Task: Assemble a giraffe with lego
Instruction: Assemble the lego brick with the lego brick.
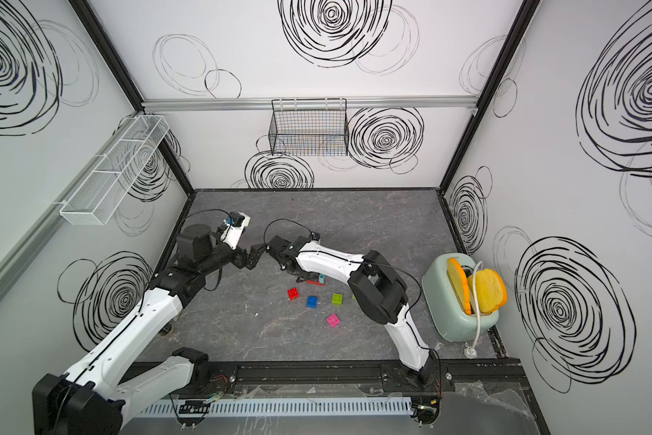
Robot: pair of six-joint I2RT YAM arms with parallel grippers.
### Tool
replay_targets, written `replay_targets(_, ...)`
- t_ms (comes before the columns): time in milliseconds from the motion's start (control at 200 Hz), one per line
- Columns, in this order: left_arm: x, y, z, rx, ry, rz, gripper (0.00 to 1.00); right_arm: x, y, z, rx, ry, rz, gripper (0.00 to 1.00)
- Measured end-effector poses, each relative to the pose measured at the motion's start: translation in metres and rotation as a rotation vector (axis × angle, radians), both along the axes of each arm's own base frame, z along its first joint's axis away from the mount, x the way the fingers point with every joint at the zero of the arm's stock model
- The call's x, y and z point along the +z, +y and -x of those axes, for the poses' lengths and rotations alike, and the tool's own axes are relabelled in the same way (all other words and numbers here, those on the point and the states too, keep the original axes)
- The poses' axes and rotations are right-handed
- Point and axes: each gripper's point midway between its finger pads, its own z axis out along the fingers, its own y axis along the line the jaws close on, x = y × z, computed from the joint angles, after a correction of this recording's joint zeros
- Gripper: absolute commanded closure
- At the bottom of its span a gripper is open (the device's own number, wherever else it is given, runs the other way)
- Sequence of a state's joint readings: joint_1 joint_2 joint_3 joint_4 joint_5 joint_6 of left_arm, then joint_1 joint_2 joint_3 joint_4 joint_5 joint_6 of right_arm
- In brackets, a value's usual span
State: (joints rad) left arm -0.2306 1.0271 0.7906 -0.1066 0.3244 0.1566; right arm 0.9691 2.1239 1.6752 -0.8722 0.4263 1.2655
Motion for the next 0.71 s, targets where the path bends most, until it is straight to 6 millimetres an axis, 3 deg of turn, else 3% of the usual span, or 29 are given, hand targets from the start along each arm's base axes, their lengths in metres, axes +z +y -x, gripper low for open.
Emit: replay_targets(705, -0.0026, -0.0013, 0.0018, -0.006, 0.012, -0.002, 0.02, 0.0001, 0.0029, 0.0031, 0.069, -0.023, 0.013, 1.0)
